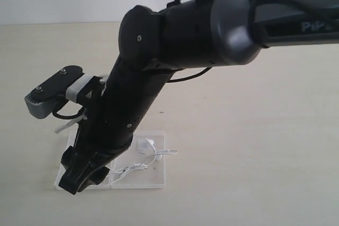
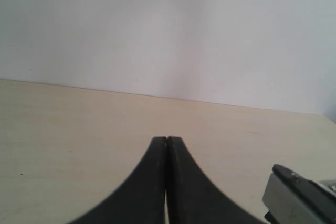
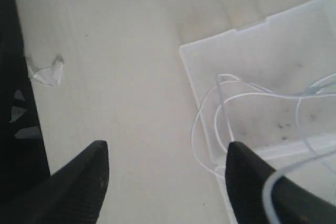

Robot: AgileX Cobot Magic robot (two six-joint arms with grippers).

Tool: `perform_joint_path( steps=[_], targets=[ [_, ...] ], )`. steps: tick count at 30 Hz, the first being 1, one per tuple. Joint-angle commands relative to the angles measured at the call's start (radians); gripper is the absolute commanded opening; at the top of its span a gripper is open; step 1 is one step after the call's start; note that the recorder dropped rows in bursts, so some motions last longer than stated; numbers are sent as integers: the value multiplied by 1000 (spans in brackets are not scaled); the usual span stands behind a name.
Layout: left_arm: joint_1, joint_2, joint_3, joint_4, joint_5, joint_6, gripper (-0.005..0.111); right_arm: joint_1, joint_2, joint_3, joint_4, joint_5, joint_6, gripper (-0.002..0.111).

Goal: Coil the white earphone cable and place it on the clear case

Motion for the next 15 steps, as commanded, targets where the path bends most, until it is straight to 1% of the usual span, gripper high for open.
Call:
perform_joint_path(
  steps=[1,3,7,15],
  targets=[
    [-10,-4,5,3,-3,-2,0,1,-62,-3,-81,30,10,75],
    [-10,-4,5,3,-3,-2,0,1,-69,-3,-106,60,10,76],
    [-10,-4,5,3,-3,-2,0,1,-67,-3,-106,144,-34,73],
    [-10,-4,5,3,-3,-2,0,1,-9,-3,-112,214,-113,72]
  ],
)
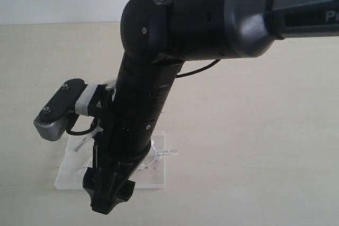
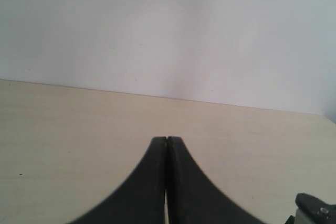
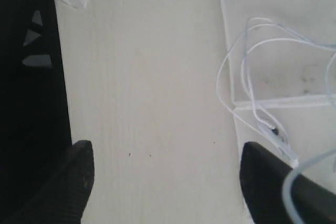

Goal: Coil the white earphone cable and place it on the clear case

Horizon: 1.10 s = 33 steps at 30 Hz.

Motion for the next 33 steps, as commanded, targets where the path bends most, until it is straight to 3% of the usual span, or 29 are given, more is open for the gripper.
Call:
perform_joint_path(
  steps=[1,19,27,33],
  targets=[
    [-6,-4,5,3,-1,-2,0,1,32,-3,-10,40,-48,72],
    [-6,-4,5,3,-1,-2,0,1,102,-3,-51,95,-50,67],
    [-6,-4,5,3,-1,-2,0,1,102,-3,-162,-69,66,67],
    [-6,-4,5,3,-1,-2,0,1,102,-3,7,-167,-27,68]
  ],
)
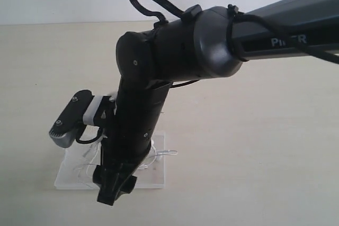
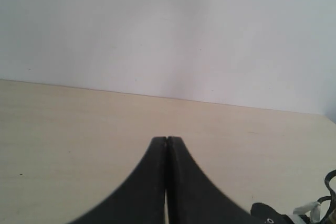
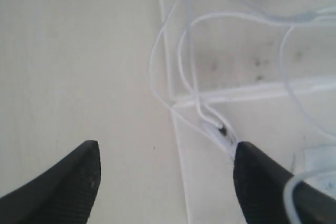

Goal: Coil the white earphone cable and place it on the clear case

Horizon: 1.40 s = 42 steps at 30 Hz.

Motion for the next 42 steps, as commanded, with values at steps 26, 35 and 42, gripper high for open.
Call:
perform_joint_path(
  steps=[26,35,42],
  targets=[
    [-6,-4,5,3,-1,-2,0,52,68,-154,-616,373,332,72],
    [-6,-4,5,3,-1,-2,0,237,191,-152,-1136,373,575,70],
    [-6,-4,5,3,-1,-2,0,334,236,-152,-1316,373,782,70]
  ],
)
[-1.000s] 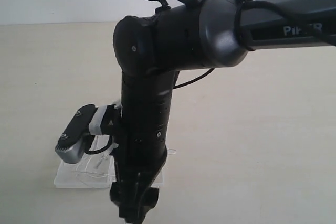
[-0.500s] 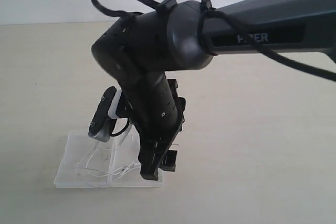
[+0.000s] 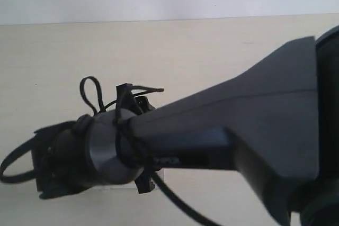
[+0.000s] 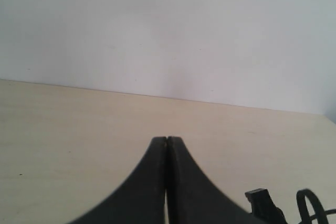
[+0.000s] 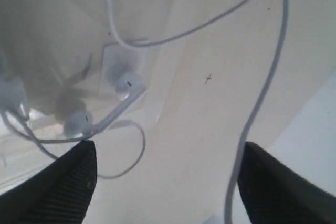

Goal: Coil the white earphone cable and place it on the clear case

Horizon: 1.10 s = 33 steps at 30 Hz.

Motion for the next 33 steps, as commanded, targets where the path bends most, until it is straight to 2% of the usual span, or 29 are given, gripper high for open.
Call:
perform_joint_path(
  steps=[1,4,9,12,14,21,33],
  targets=[
    [-6,-4,5,3,-1,-2,0,48,-1,-2,-112,-1,139,70],
    [-6,-4,5,3,-1,-2,0,50,-28,-2,-80,-1,217,68],
    [-6,-4,5,3,-1,-2,0,5,-90,-2,106,-1,414,65],
    [-6,-4,5,3,-1,-2,0,-24,-107,-2,189,-1,409,65],
    [-6,-4,5,3,-1,-2,0,-43,-109,-2,288,-1,343,65],
    [-6,-4,5,3,-1,-2,0,-72,-123,-2,617,-1,-135,68],
    [-6,-4,5,3,-1,-2,0,-85,-230,-2,630,-1,-345,63]
  ],
)
